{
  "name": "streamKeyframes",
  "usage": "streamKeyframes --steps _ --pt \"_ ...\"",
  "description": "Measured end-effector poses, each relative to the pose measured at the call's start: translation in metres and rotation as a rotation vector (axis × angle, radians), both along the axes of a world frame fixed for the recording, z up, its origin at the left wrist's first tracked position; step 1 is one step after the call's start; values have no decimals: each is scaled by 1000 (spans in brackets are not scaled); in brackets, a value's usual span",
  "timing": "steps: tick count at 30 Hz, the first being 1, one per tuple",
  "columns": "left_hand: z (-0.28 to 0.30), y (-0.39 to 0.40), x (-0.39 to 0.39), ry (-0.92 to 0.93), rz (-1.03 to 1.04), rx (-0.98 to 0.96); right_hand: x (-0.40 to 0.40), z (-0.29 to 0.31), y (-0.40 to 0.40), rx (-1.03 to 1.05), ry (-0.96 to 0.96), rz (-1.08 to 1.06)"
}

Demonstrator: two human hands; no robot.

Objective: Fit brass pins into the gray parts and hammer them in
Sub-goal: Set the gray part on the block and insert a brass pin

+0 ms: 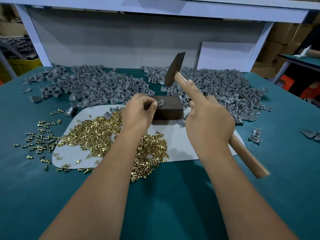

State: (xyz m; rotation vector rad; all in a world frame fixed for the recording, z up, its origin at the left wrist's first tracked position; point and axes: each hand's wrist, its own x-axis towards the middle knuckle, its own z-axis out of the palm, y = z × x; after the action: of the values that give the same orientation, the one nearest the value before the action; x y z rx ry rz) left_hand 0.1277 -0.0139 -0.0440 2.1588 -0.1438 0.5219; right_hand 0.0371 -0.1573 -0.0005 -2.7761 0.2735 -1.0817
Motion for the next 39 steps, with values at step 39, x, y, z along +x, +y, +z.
streamKeyframes --steps 39 --pt "6 10 1 64 -110 -46 75 3 15 119 266 312"
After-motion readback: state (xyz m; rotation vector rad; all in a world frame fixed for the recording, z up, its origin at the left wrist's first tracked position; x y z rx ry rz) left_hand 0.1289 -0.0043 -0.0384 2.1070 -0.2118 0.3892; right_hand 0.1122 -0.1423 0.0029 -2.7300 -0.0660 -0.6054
